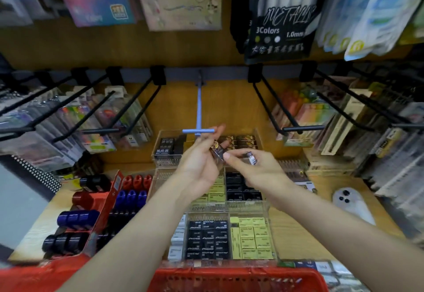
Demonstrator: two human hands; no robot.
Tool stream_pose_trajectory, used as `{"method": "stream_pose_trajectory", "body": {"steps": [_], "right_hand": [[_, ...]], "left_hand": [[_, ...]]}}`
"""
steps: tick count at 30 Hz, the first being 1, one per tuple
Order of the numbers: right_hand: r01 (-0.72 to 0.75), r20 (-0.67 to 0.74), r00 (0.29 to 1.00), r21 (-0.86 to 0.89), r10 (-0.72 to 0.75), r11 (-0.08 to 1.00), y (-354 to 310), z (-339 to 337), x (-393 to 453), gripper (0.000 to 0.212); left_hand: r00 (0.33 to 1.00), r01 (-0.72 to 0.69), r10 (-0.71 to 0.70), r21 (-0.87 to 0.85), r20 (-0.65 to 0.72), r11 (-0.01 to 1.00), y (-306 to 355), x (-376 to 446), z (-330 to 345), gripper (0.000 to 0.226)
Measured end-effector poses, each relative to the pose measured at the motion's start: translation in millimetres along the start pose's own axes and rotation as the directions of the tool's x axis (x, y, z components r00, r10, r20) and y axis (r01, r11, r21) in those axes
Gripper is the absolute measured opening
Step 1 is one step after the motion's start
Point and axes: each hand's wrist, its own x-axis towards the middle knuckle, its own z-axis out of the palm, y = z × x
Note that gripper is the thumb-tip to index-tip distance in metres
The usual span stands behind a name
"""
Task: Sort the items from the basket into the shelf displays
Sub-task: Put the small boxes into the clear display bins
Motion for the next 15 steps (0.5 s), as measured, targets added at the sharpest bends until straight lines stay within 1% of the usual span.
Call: {"method": "stream_pose_trajectory", "body": {"steps": [2, 4, 6, 8, 11, 13, 15], "right_hand": [[-0.067, 0.074, 0.995, 0.095, 0.06, 0.993, -5, 9, -6, 0.021], [-0.102, 0.094, 0.991, 0.094, 0.093, 0.99, -11, 15, -8, 0.021], [-0.089, 0.048, 0.995, 0.005, 0.089, 0.996, -15, 18, -7, 0.016], [-0.063, -0.015, 0.998, -0.057, 0.062, 0.996, -17, 17, -3, 0.01], [-0.014, -0.051, 0.999, -0.102, 0.009, 0.995, -16, 15, 3, 0.008], [0.009, -0.046, 0.999, -0.121, -0.015, 0.993, -14, 15, 5, 0.009], [0.005, -0.054, 0.999, -0.084, -0.009, 0.996, -12, 14, 8, 0.013]], "left_hand": [[1.0, 0.006, -0.006, 0.001, 0.026, 1.0, 3, -9, -6, 0.024], [0.998, -0.02, 0.015, 0.091, 0.059, 0.996, 5, -14, -16, 0.022], [0.997, -0.064, 0.052, 0.21, 0.061, 0.976, 8, -18, -26, 0.022], [0.994, -0.104, 0.104, 0.29, 0.015, 0.951, 11, -21, -34, 0.023], [0.988, -0.131, 0.151, 0.422, -0.014, 0.897, 14, -23, -42, 0.03], [0.987, -0.132, 0.162, 0.463, -0.025, 0.877, 15, -22, -44, 0.027], [0.988, -0.099, 0.147, 0.518, -0.053, 0.85, 17, -22, -43, 0.022]]}}
